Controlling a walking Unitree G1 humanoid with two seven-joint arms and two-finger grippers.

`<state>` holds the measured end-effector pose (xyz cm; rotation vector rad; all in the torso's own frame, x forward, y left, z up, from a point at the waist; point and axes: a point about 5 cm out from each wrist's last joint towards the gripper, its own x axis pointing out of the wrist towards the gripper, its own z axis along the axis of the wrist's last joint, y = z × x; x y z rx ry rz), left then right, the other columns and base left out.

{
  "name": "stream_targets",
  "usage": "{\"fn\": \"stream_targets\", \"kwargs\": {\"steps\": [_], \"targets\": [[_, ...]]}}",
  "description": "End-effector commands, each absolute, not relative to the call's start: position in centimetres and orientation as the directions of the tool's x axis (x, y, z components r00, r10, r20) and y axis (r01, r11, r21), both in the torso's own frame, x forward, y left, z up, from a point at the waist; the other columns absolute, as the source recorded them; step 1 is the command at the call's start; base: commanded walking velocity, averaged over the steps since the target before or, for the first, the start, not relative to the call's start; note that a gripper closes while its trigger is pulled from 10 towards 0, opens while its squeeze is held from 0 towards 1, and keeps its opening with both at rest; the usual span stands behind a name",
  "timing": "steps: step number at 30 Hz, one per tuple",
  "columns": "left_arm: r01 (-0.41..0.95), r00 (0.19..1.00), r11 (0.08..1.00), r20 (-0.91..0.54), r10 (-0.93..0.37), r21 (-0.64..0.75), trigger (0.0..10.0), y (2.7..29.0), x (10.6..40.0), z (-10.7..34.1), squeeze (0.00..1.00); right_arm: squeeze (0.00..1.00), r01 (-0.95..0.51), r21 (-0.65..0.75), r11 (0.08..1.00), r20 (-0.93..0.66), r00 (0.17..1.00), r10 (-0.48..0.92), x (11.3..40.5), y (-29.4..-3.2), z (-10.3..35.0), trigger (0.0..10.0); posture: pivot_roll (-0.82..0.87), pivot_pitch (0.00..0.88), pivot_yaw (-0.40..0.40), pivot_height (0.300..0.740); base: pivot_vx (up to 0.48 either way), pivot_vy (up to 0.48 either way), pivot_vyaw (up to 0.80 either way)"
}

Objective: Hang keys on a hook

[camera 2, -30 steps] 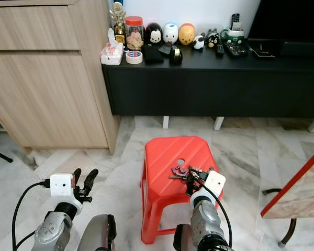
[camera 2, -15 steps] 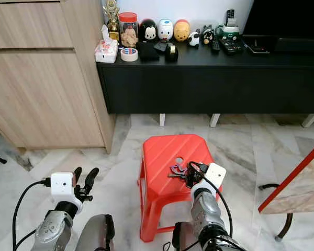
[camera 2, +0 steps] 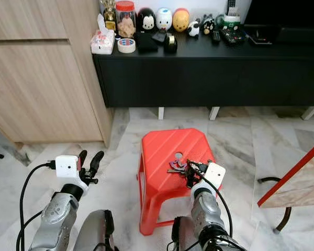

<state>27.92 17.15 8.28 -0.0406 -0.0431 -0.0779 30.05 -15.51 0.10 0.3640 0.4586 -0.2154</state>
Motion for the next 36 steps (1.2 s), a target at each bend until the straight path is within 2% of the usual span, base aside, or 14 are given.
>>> {"fn": "stream_targets", "kwargs": {"steps": [1, 15, 16, 17, 18, 21, 22, 23, 24, 36], "targets": [[0.089, 0.995, 0.995, 0.046, -0.087, -0.042, 10.0, 16.8, 27.8, 8.4, 0.0, 0.0, 0.286, 0.285, 0.915, -0.47, 0.874, -0.127, 30.0, -15.6, 0.0, 10.0, 0.08, 0.13, -0.053, 0.587, 0.0, 0.0, 0.0], [0.078, 0.997, 0.996, 0.023, -0.077, -0.053, 10.0, 16.6, 26.8, 7.7, 0.0, 0.0, 0.3, 0.32, 0.899, -0.434, 0.89, -0.142, 30.2, -15.8, 0.5, 10.0, 0.09, 0.123, -0.054, 0.587, 0.0, 0.0, 0.0], [0.079, 0.997, 0.996, 0.024, -0.078, -0.052, 10.0, 16.6, 26.9, 7.7, 0.0, 0.0, 0.3, 0.322, 0.898, -0.434, 0.89, -0.142, 30.3, -15.8, 0.5, 8.8, 0.09, 0.123, -0.055, 0.587, 0.0, 0.0, 0.0], [0.081, 0.997, 0.995, 0.024, -0.079, -0.051, 10.0, 16.5, 26.8, 7.7, 0.0, 0.0, 0.301, 0.324, 0.897, -0.432, 0.89, -0.142, 30.3, -15.8, 0.5, 8.8, 0.09, 0.123, -0.055, 0.587, 0.0, 0.0, 0.0], [0.083, 0.996, 0.995, 0.025, -0.082, -0.048, 10.0, 16.5, 26.8, 7.7, 0.0, 0.0, 0.301, 0.324, 0.897, -0.432, 0.89, -0.143, 30.3, -15.9, 0.5, 0.0, 0.09, 0.125, -0.055, 0.587, 0.0, 0.0, 0.0], [0.084, 0.996, 0.995, 0.025, -0.083, -0.048, 10.0, 16.5, 26.8, 7.7, 0.0, 0.0, 0.309, 0.314, 0.898, -0.445, 0.883, -0.148, 30.2, -16.0, 0.3, 0.0, 0.09, 0.125, -0.055, 0.587, 0.0, 0.0, 0.0], [0.082, 0.996, 0.996, 0.023, -0.081, -0.048, 10.0, 16.5, 26.7, 7.7, 0.0, 0.0, 0.317, 0.309, 0.897, -0.454, 0.878, -0.154, 30.1, -16.2, 0.2, 2.2, 0.1, 0.13, -0.056, 0.587, 0.0, 0.0, 0.0], [0.081, 0.997, 0.996, 0.022, -0.08, -0.048, 10.0, 16.5, 26.7, 7.6, 0.0, 0.0, 0.321, 0.305, 0.897, -0.459, 0.874, -0.157, 30.0, -16.3, 0.2, 4.9, 0.1, 0.13, -0.056, 0.587, 0.0, 0.0, 0.0], [0.079, 0.997, 0.996, 0.019, -0.078, -0.046, 10.0, 16.5, 26.6, 7.6, 0.0, 0.0, 0.321, 0.294, 0.9, -0.471, 0.868, -0.156, 29.9, -16.4, 0.0, 10.0, 0.1, 0.13, -0.056, 0.587, 0.0, 0.0, 0.0], [0.082, 0.997, 0.996, 0.021, -0.081, -0.041, 10.0, 16.4, 26.2, 7.7, 0.0, 0.0, 0.335, 0.305, 0.891, -0.478, 0.864, -0.161, 29.7, -16.5, -0.3, 10.0, 0.1, 0.158, -0.051, 0.587, 0.0, 0.0, 0.0]]}}
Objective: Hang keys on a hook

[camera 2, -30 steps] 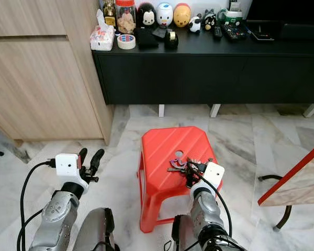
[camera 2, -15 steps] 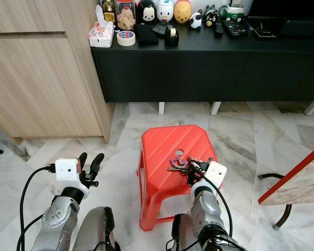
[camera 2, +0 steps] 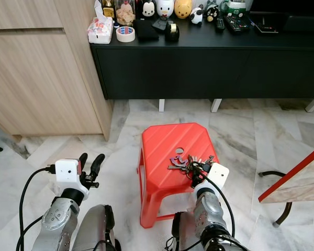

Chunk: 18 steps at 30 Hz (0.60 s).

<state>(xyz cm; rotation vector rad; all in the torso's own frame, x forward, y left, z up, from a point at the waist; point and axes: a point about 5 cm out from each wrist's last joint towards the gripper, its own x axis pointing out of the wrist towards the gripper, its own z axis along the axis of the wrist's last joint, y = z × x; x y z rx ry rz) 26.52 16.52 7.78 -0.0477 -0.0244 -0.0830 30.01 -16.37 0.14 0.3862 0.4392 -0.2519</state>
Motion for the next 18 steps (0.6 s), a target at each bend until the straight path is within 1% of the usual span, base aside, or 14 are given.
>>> {"fn": "stream_targets", "kwargs": {"steps": [1, 4, 7, 14, 15, 16, 17, 18], "targets": [[0.081, 0.997, 0.996, 0.021, -0.08, -0.041, 10.0, 16.4, 26.2, 7.8, 0.0, 0.0, 0.334, 0.306, 0.891, -0.475, 0.865, -0.161, 29.7, -16.5, -0.2, 10.0, 0.1, 0.158, -0.051, 0.587, 0.0, 0.0, 0.0], [0.079, 0.997, 0.996, 0.021, -0.079, -0.039, 10.0, 16.5, 26.1, 7.8, 0.0, 0.0, 0.33, 0.305, 0.893, -0.471, 0.867, -0.16, 29.8, -16.5, -0.1, 10.0, 0.11, 0.16, -0.051, 0.587, 0.0, 0.0, 0.0], [0.079, 0.997, 0.996, 0.017, -0.078, -0.035, 10.0, 16.5, 26.1, 7.8, 0.0, 0.0, 0.295, 0.31, 0.904, -0.434, 0.89, -0.142, 30.2, -16.2, 0.4, 10.0, 0.11, 0.161, -0.053, 0.587, 0.0, 0.0, 0.0], [0.077, 0.997, 0.996, 0.013, -0.077, -0.036, 10.0, 16.5, 25.9, 7.6, 0.0, 0.0, 0.294, 0.321, 0.9, -0.429, 0.893, -0.138, 30.3, -16.1, 0.5, 10.0, 0.11, 0.158, -0.055, 0.587, 0.0, 0.0, 0.0], [0.078, 0.997, 0.996, 0.013, -0.077, -0.037, 10.0, 16.5, 25.9, 7.6, 0.0, 0.0, 0.282, 0.325, 0.903, -0.415, 0.9, -0.132, 30.4, -16.1, 0.7, 4.5, 0.11, 0.158, -0.055, 0.587, 0.0, 0.0, 0.0], [0.079, 0.997, 0.996, 0.014, -0.078, -0.037, 10.0, 16.4, 25.9, 7.7, 0.0, 0.0, 0.258, 0.316, 0.913, -0.401, 0.908, -0.118, 30.5, -15.9, 0.8, 1.3, 0.11, 0.156, -0.055, 0.587, 0.0, 0.0, 0.0], [0.079, 0.997, 0.996, 0.014, -0.078, -0.037, 10.0, 16.4, 25.9, 7.7, 0.0, 0.0, 0.258, 0.316, 0.913, -0.401, 0.908, -0.118, 30.5, -15.9, 0.8, 1.3, 0.11, 0.156, -0.055, 0.587, 0.0, 0.0, 0.0], [0.079, 0.997, 0.996, 0.014, -0.078, -0.039, 10.0, 16.4, 25.9, 7.7, 0.0, 0.0, 0.252, 0.314, 0.915, -0.401, 0.909, -0.113, 30.5, -15.9, 0.8, 0.9, 0.11, 0.157, -0.055, 0.587, 0.0, 0.0, 0.0]]}}
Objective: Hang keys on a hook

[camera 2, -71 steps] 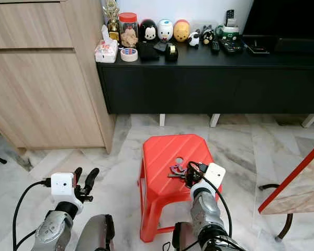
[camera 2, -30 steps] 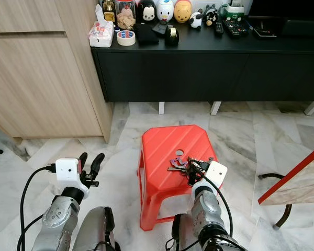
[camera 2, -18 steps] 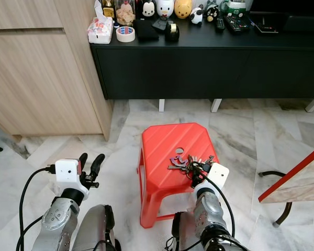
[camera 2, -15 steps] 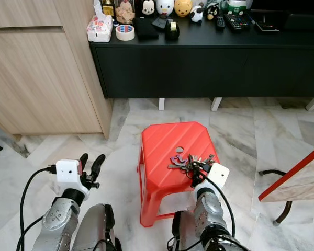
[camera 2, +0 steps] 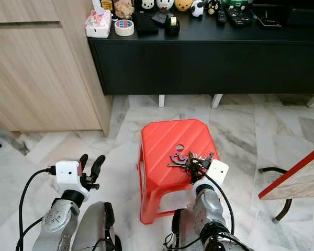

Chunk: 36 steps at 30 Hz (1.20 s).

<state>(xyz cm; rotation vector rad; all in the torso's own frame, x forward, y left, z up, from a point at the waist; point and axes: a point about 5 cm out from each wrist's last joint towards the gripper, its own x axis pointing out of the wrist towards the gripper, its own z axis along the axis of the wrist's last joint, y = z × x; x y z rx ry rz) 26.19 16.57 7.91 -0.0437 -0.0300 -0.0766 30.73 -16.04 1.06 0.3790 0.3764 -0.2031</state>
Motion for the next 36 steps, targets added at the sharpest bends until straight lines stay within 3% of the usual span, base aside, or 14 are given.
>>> {"fn": "stream_targets", "kwargs": {"steps": [1, 3, 5, 36], "targets": [[0.079, 0.997, 0.996, 0.014, -0.079, -0.039, 10.0, 16.4, 25.9, 7.7, 0.0, 0.0, 0.253, 0.314, 0.915, -0.403, 0.908, -0.113, 30.5, -15.8, 0.7, 0.8, 0.11, 0.156, -0.056, 0.587, 0.0, 0.0, 0.0], [0.08, 0.997, 0.996, 0.014, -0.08, -0.039, 10.0, 16.4, 25.9, 7.7, 0.0, 0.0, 0.256, 0.315, 0.914, -0.406, 0.907, -0.114, 30.4, -15.9, 0.7, 0.1, 0.11, 0.156, -0.056, 0.587, 0.0, 0.0, 0.0], [0.08, 0.997, 0.996, 0.013, -0.08, -0.039, 10.0, 16.3, 25.9, 7.7, 0.0, 0.0, 0.262, 0.316, 0.912, -0.41, 0.905, -0.118, 30.3, -15.9, 0.6, 0.0, 0.11, 0.156, -0.056, 0.587, 0.0, 0.0, 0.0], [0.065, 0.998, 0.997, 0.019, -0.064, -0.047, 10.0, 16.6, 27.1, 7.8, 0.0, 0.0, 0.244, 0.317, 0.916, -0.381, 0.918, -0.112, 30.5, -15.8, 0.9, 0.0, 0.1, 0.122, -0.056, 0.587, 0.0, 0.0, 0.0]]}}
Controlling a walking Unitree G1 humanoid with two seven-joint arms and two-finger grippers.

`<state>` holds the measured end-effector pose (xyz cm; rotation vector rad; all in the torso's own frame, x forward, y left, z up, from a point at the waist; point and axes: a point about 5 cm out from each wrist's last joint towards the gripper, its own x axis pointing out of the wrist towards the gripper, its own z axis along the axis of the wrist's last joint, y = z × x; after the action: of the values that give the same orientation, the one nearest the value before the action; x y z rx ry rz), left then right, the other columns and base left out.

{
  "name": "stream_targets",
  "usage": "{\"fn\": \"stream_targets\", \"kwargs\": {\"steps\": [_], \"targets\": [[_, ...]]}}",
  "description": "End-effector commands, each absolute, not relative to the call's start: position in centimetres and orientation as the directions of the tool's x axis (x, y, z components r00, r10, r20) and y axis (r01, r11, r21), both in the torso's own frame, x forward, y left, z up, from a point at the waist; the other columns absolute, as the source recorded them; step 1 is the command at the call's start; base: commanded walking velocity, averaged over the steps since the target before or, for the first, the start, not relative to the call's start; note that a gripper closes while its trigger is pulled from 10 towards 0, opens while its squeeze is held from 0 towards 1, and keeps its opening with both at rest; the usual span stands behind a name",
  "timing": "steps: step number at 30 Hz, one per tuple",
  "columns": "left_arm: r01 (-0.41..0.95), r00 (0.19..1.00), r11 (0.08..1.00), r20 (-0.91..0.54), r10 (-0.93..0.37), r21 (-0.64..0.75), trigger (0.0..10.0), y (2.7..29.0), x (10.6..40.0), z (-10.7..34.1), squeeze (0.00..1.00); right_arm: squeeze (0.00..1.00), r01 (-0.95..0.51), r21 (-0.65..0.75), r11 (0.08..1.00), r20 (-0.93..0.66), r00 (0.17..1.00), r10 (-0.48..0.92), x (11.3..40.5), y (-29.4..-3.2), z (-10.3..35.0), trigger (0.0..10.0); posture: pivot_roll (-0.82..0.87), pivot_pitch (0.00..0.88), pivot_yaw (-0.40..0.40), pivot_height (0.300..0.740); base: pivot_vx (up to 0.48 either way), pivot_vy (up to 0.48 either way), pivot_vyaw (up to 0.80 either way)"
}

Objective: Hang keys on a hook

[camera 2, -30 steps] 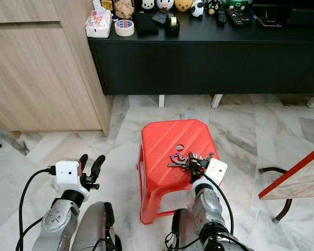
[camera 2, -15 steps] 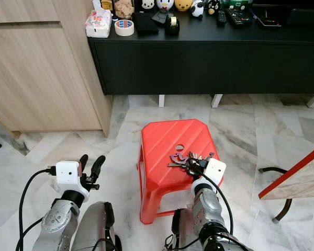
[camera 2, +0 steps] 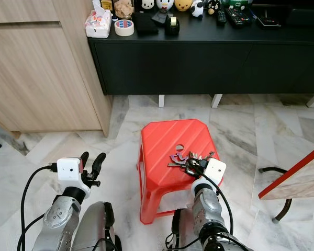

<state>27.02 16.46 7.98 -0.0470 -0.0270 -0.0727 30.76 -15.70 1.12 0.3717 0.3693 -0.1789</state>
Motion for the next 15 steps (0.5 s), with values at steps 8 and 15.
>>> {"fn": "stream_targets", "kwargs": {"steps": [8, 15], "targets": [[0.065, 0.998, 0.997, 0.03, -0.063, -0.049, 10.0, 16.5, 28.2, 7.9, 0.0, 0.0, 0.198, 0.286, 0.937, -0.27, 0.956, -0.119, 31.7, -15.8, 2.8, 0.0, 0.09, 0.086, -0.057, 0.587, 0.0, 0.0, 0.0], [0.045, 0.999, 0.997, 0.027, -0.043, -0.056, 10.0, 16.7, 29.1, 7.6, 0.0, 0.0, 0.163, 0.224, 0.961, -0.1, 0.985, -0.144, 32.5, -16.5, 5.2, 10.0, 0.06, 0.034, -0.06, 0.587, 0.0, 0.0, 0.0]]}}
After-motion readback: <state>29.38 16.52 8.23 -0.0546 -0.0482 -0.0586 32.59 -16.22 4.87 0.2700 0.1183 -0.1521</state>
